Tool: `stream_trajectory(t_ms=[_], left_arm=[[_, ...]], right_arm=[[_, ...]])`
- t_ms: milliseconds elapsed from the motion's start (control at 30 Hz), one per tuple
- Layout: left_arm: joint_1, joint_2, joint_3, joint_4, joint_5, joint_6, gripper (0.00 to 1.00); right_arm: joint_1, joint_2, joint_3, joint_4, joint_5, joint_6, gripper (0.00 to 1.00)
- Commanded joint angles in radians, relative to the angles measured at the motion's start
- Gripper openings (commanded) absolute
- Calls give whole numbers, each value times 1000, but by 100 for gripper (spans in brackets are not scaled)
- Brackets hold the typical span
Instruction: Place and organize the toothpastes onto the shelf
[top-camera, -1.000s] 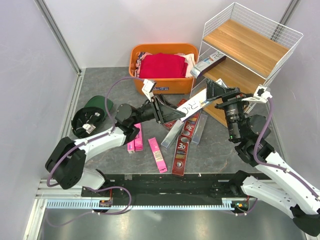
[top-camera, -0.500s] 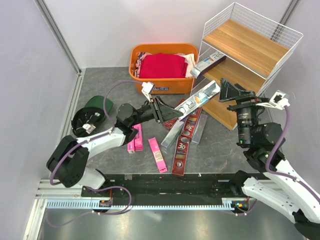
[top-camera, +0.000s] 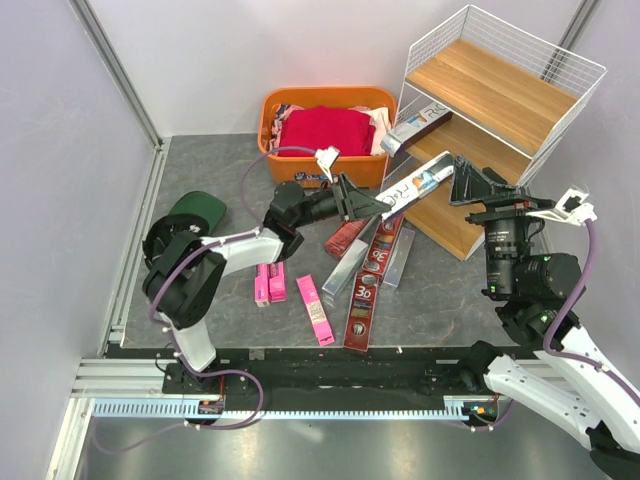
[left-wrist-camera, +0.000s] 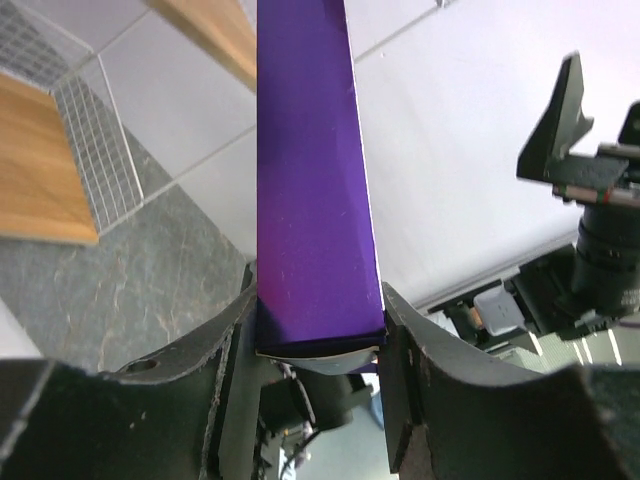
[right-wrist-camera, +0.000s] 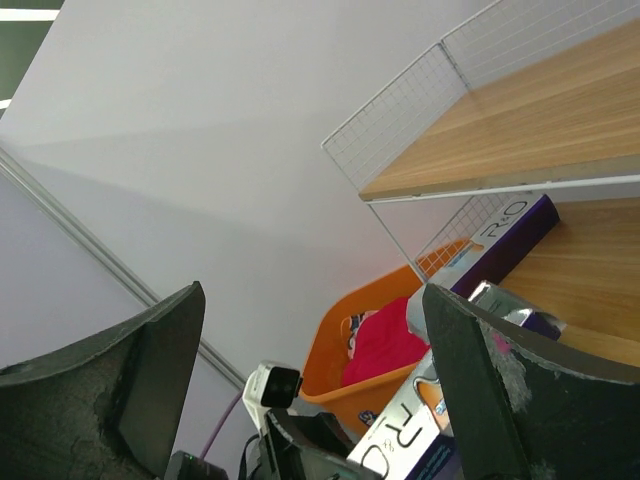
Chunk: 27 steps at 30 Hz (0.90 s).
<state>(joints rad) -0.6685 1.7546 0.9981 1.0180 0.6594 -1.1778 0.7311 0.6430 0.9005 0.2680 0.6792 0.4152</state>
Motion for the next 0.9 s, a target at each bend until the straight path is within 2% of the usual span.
stream_trajectory(t_ms=[0, 167, 433, 867], left_arm=[[4, 78, 184, -37, 19, -31, 10], [4, 173, 396, -258, 8, -23, 10], [3, 345, 700, -436, -3, -82, 7], [3, 468, 922, -634, -121, -123, 8]], right_arm=[[1, -29, 43, -4, 23, -42, 98], [1, -49, 44, -15, 42, -62, 98], [1, -65, 48, -38, 60, -70, 98], [1, -85, 54, -58, 79, -82, 98]])
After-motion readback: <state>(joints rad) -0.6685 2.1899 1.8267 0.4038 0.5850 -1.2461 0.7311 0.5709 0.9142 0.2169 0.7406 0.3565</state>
